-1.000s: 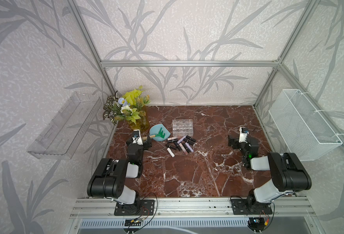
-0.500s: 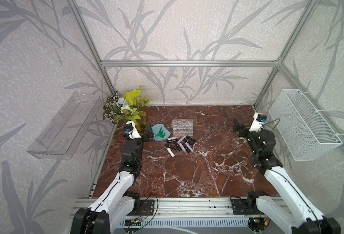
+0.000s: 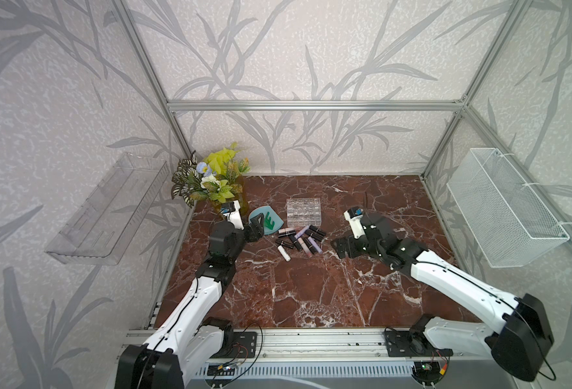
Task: Arrange the lipsticks in the organizer
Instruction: Pick up the lipstick at the center of the board.
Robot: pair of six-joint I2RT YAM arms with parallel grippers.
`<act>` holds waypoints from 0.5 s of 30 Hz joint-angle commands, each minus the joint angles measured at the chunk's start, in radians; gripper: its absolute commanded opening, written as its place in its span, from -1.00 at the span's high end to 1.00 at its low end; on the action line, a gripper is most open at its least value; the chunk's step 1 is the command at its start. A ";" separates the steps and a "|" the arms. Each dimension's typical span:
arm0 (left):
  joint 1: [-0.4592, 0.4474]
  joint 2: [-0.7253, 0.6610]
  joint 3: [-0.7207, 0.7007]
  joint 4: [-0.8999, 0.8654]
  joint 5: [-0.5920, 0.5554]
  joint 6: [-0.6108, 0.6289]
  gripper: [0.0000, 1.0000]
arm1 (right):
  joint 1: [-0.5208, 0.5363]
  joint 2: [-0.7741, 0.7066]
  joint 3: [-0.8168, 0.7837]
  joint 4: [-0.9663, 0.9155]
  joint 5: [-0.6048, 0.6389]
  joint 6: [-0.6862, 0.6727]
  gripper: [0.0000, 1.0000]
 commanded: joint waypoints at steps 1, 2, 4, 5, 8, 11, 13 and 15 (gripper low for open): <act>-0.009 -0.040 0.035 -0.224 0.023 -0.021 -0.62 | 0.022 0.038 0.051 -0.053 0.033 -0.003 -0.98; -0.010 -0.039 0.055 -0.283 0.031 -0.015 -0.65 | 0.022 0.043 0.062 -0.052 0.050 -0.001 -0.98; -0.015 -0.028 0.088 -0.377 0.047 -0.008 -0.67 | 0.021 0.050 0.082 -0.049 0.084 0.001 -0.98; -0.018 -0.019 0.100 -0.421 0.056 -0.007 -0.60 | 0.019 0.054 0.095 -0.052 0.098 0.001 -0.98; -0.030 -0.006 0.095 -0.487 0.062 -0.010 -0.35 | 0.013 0.071 0.131 -0.060 0.126 0.002 -0.98; -0.093 0.007 0.096 -0.506 0.004 -0.040 -0.42 | 0.011 0.079 0.156 -0.075 0.130 0.003 -0.98; -0.096 0.005 0.096 -0.501 -0.006 -0.064 -0.51 | 0.013 0.084 0.160 -0.059 0.060 0.002 -0.98; -0.095 -0.019 0.074 -0.453 -0.039 -0.086 -0.60 | 0.027 0.112 0.167 -0.049 -0.009 0.016 -0.98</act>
